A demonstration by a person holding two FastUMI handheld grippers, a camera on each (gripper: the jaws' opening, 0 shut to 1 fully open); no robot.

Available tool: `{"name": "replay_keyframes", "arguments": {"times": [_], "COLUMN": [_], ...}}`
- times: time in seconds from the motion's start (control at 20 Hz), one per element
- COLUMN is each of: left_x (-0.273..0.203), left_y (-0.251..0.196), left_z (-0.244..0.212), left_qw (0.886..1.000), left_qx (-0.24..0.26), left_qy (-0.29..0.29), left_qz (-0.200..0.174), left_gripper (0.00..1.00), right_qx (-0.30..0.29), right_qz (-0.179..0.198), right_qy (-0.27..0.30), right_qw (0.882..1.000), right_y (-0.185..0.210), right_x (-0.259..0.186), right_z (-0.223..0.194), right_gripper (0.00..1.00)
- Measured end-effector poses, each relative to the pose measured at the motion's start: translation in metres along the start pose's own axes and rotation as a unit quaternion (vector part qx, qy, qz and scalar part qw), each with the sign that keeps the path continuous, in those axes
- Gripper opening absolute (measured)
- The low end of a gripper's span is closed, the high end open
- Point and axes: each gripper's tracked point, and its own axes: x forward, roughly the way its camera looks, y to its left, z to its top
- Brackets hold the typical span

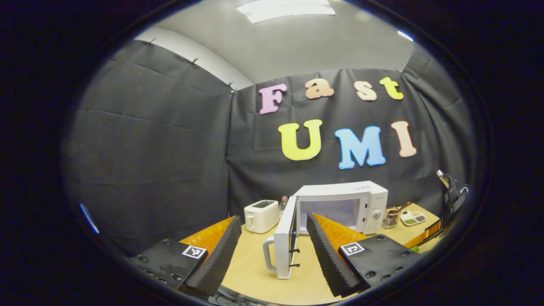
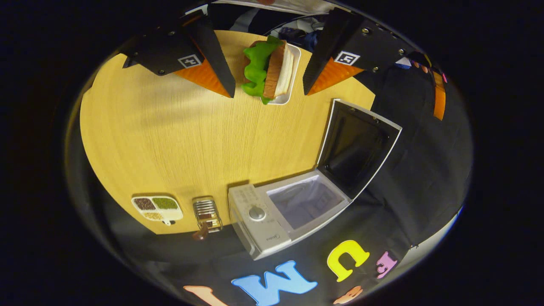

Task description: Open the microwave oven with the left hand, put the food in, and close the microwave oven.

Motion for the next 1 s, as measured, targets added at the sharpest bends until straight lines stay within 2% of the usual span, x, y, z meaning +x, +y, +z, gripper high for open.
{"name": "replay_keyframes", "arguments": {"times": [0.25, 0.3, 0.35, 0.45, 0.5, 0.55, 0.65, 0.7, 1.0], "left_x": [-0.013, -0.016, -0.018, -0.022, -0.023, -0.024, -0.022, -0.02, 0.007], "left_y": [0.005, 0.008, 0.009, 0.015, 0.019, 0.021, 0.026, 0.029, 0.04], "left_z": [-0.005, -0.004, -0.006, -0.007, -0.007, -0.007, -0.004, -0.001, 0.002], "left_qw": [1.0, 0.999, 0.999, 0.998, 0.998, 0.998, 0.997, 0.997, 0.998], "left_qx": [-0.004, -0.005, -0.005, -0.003, -0.003, -0.003, -0.004, -0.006, -0.015], "left_qy": [0.006, 0.006, 0.006, 0.009, 0.009, 0.009, 0.007, 0.005, -0.005], "left_qz": [0.031, 0.037, 0.043, 0.056, 0.063, 0.068, 0.075, 0.076, 0.064], "left_gripper": [1.0, 1.0, 0.99, 1.0, 0.97, 0.97, 0.99, 0.99, 0.98], "right_qx": [0.043, 0.046, 0.05, 0.064, 0.074, 0.076, 0.087, 0.091, 0.114], "right_qz": [0.029, 0.033, 0.034, 0.042, 0.05, 0.054, 0.058, 0.064, 0.108], "right_qy": [0.08, 0.091, 0.097, 0.108, 0.112, 0.119, 0.118, 0.122, 0.092], "right_qw": [0.995, 0.994, 0.993, 0.991, 0.99, 0.989, 0.988, 0.986, 0.983], "right_y": [0.002, 0.002, 0.002, 0.004, 0.007, 0.009, 0.006, 0.008, 0.041], "right_x": [0.013, 0.014, 0.015, 0.018, 0.017, 0.017, 0.017, 0.011, -0.007], "right_z": [-0.037, -0.042, -0.045, -0.047, -0.047, -0.049, -0.043, -0.043, -0.016], "right_gripper": [0.97, 0.89, 0.88, 0.66, 0.59, 0.45, 0.41, 0.27, 0.27]}}
